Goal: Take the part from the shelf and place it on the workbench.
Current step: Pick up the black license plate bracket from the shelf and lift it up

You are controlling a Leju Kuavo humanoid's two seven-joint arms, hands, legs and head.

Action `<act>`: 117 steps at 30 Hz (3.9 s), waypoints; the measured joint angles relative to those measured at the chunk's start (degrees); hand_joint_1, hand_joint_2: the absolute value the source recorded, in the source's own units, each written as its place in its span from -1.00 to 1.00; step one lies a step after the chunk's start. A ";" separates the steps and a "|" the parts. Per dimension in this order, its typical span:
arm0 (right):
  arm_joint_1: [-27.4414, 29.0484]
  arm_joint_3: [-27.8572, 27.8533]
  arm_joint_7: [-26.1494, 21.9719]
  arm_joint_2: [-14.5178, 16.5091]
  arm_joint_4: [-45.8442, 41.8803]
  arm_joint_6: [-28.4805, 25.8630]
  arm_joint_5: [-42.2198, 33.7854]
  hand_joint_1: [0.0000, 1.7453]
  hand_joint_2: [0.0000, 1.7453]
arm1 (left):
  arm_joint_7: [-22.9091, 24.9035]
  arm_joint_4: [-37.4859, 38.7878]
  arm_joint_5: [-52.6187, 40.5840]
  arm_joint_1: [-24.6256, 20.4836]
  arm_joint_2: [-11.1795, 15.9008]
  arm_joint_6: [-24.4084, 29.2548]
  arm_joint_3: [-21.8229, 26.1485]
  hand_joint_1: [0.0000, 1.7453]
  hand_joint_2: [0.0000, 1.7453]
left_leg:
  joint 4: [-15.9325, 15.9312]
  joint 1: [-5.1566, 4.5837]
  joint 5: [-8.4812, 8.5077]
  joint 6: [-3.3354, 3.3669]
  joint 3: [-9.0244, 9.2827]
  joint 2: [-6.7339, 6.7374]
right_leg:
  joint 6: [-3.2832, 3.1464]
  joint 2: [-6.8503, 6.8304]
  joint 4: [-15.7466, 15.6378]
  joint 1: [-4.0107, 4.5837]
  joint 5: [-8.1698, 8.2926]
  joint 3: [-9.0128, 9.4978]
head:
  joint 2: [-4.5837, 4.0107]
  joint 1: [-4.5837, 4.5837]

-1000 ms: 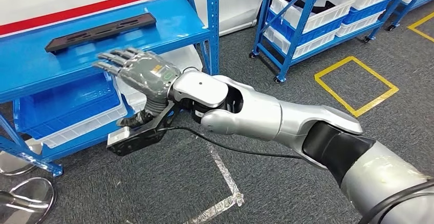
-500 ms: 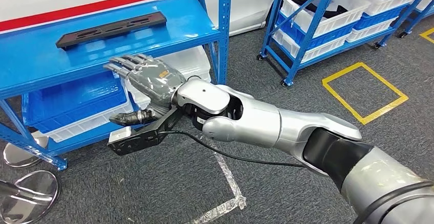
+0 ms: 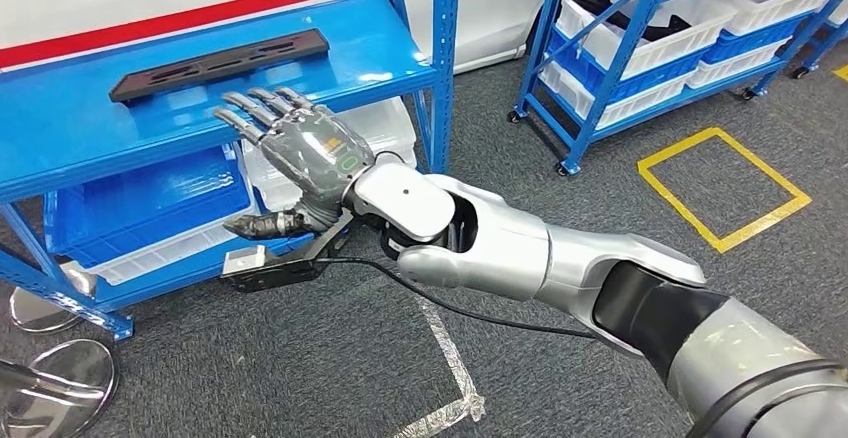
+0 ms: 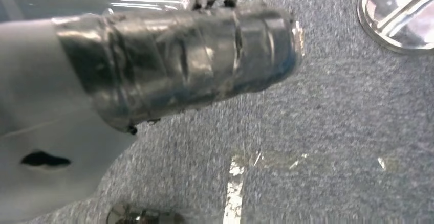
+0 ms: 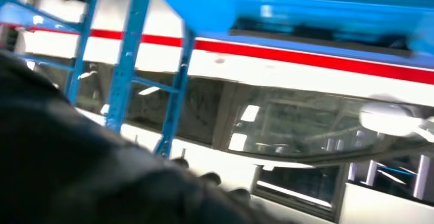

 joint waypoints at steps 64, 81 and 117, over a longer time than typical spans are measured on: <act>-2.39 1.46 -5.02 7.45 7.17 6.03 4.05 -1.00 1.00 | 1.32 0.51 0.39 -0.87 -0.78 -1.03 -4.21 -1.00 -1.00 | 2.25 -0.51 -1.62 0.48 0.59 -0.03 | -1.21 -0.24 -2.18 0.24 0.81 1.29 | -0.01 -0.33; -3.37 3.94 -7.47 9.76 10.35 7.09 4.43 -1.00 1.00 | 1.60 0.52 0.25 -0.89 -0.81 -1.13 -4.43 -1.00 -1.00 | 3.16 0.09 3.29 0.00 -6.52 0.57 | -0.18 -0.11 -1.80 0.04 -3.98 6.84 | -0.01 -0.44; 0.06 7.49 -7.10 7.39 22.32 10.92 4.24 -1.00 1.00 | 1.51 0.60 2.21 -1.35 -1.15 -1.12 -7.21 -1.00 -1.00 | -2.66 -0.22 4.11 2.14 -1.35 0.70 | 0.76 -0.01 12.60 0.68 -7.19 -4.87 | -0.01 -0.33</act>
